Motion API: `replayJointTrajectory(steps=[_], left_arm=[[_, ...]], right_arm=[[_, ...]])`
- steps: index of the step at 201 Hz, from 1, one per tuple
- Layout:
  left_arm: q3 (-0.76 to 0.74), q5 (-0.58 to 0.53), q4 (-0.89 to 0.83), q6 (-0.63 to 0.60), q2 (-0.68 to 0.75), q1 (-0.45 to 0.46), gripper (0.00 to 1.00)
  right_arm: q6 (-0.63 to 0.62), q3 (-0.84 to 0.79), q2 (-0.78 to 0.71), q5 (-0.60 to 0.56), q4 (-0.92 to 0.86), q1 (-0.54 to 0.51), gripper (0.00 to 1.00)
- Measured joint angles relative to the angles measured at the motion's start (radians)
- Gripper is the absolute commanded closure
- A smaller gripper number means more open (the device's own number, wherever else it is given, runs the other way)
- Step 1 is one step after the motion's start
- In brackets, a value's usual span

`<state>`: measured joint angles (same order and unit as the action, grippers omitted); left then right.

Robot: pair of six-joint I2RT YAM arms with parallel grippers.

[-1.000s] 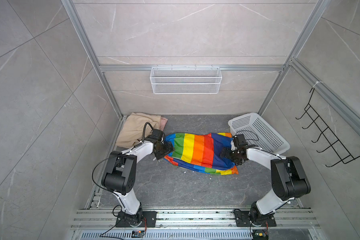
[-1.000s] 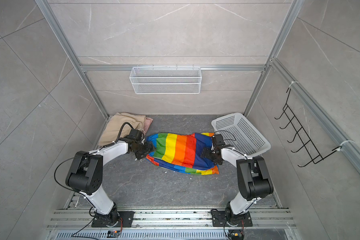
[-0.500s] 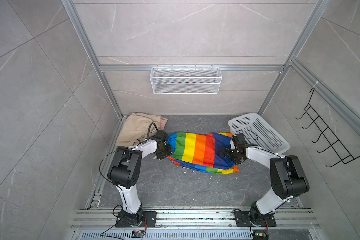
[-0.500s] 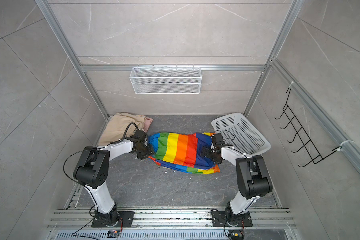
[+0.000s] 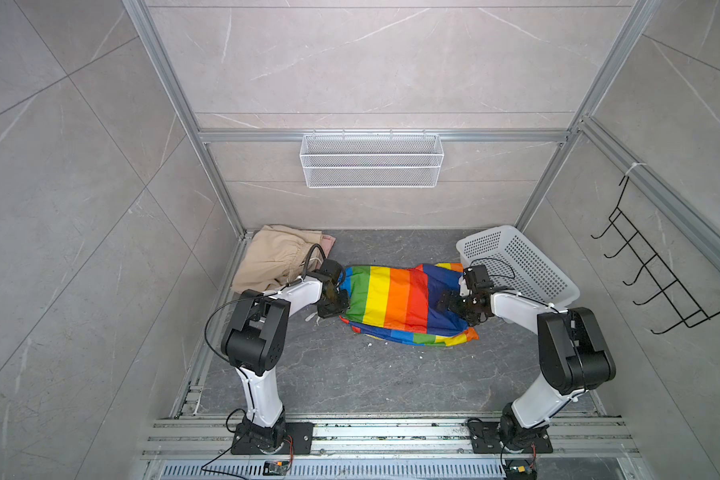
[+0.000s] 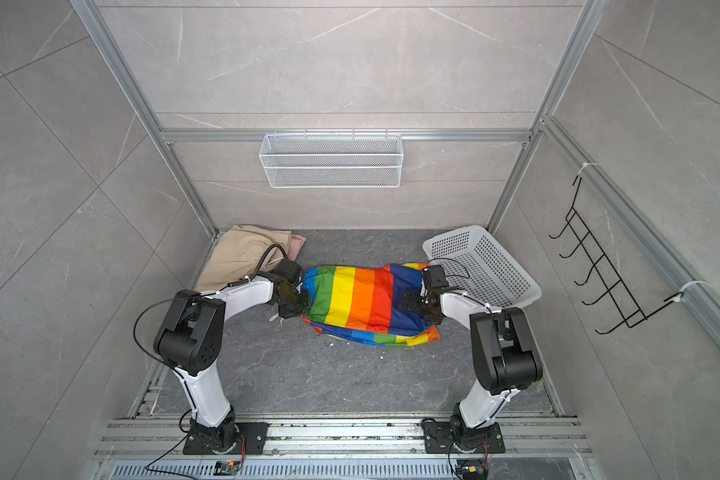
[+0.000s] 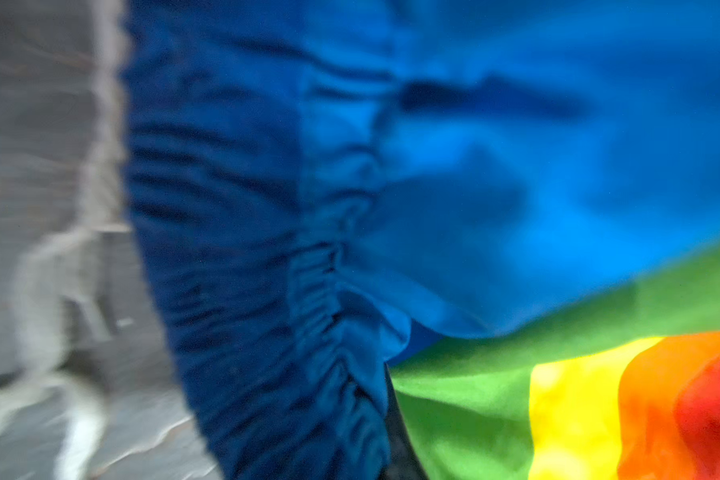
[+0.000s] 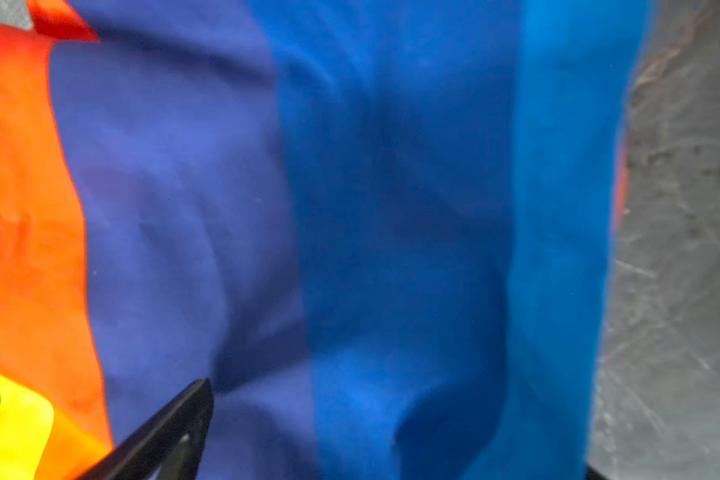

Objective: Fold and stack the shorts

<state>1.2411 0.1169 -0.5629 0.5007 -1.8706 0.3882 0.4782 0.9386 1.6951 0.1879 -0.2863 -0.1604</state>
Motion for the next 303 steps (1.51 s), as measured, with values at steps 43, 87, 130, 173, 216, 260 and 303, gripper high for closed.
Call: replayJointTrajectory(steps=[43,87,130,173,216,260,303], left_arm=[[0.24,-0.222,-0.217,-0.127,0.029,0.006,1.0],[0.401,-0.472,-0.375,-0.265,0.055,0.064,1.0],[0.555,-0.668,-0.513,-0.353,0.045,0.223,1.0],[0.756,-0.699,-0.62,-0.335,-0.069,0.373,1.0],[0.868,-0.553,-0.647,-0.253,-0.253,0.438,1.0],[0.921,-0.367,-0.621,-0.175,-0.355,0.448,1.0],[0.871,-0.194,-0.488,-0.109,-0.348,0.45,0.9]], right_arm=[[0.017,0.037,0.027,-0.017,-0.011,-0.064,0.01],[0.044,0.101,0.075,-0.038,-0.043,-0.169,0.01],[0.072,0.153,0.116,-0.052,-0.045,-0.224,0.01],[0.106,0.159,0.126,-0.039,-0.024,-0.252,0.01],[0.133,0.15,0.128,-0.014,0.014,-0.252,0.0],[0.142,0.121,0.122,0.008,0.084,-0.252,0.0],[0.155,0.074,0.103,0.044,0.168,-0.251,0.0]])
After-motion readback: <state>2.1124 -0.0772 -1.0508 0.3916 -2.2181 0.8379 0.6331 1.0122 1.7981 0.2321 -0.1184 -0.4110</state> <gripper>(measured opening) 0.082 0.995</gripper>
